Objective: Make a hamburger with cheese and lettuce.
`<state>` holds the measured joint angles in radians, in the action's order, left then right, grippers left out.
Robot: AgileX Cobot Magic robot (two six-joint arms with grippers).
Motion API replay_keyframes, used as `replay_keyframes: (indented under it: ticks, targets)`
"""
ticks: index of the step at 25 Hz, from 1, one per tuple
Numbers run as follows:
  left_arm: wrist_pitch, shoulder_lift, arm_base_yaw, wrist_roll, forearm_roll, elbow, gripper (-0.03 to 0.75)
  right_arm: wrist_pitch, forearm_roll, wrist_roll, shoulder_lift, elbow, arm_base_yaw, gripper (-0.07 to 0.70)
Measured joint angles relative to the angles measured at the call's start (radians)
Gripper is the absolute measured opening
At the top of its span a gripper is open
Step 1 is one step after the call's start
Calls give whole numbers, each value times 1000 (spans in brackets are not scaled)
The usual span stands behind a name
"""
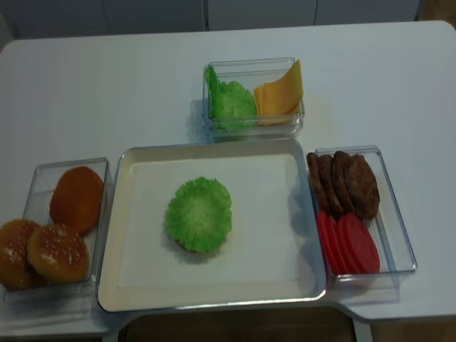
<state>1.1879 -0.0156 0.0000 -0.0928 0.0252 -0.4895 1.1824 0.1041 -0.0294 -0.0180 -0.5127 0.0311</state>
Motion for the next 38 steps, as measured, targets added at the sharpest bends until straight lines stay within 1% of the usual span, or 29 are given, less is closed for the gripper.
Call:
replay_keyframes:
  ticks: [4, 7, 18, 28, 38]
  targets:
    - [0, 0, 0, 0, 0, 0, 368, -38, -23, 0, 0, 24, 0, 428]
    - [0, 0, 0, 0, 0, 0, 368, -48, -25, 0, 0, 32, 0, 428]
    - [0, 0, 0, 0, 0, 0, 368, -50, -25, -2, 0, 33, 0, 426]
    - [0, 0, 0, 0, 0, 0, 358, -52, -25, -2, 0, 33, 0, 381]
    - [0, 0, 0, 0, 0, 0, 358, -53, -23, -2, 0, 33, 0, 363]
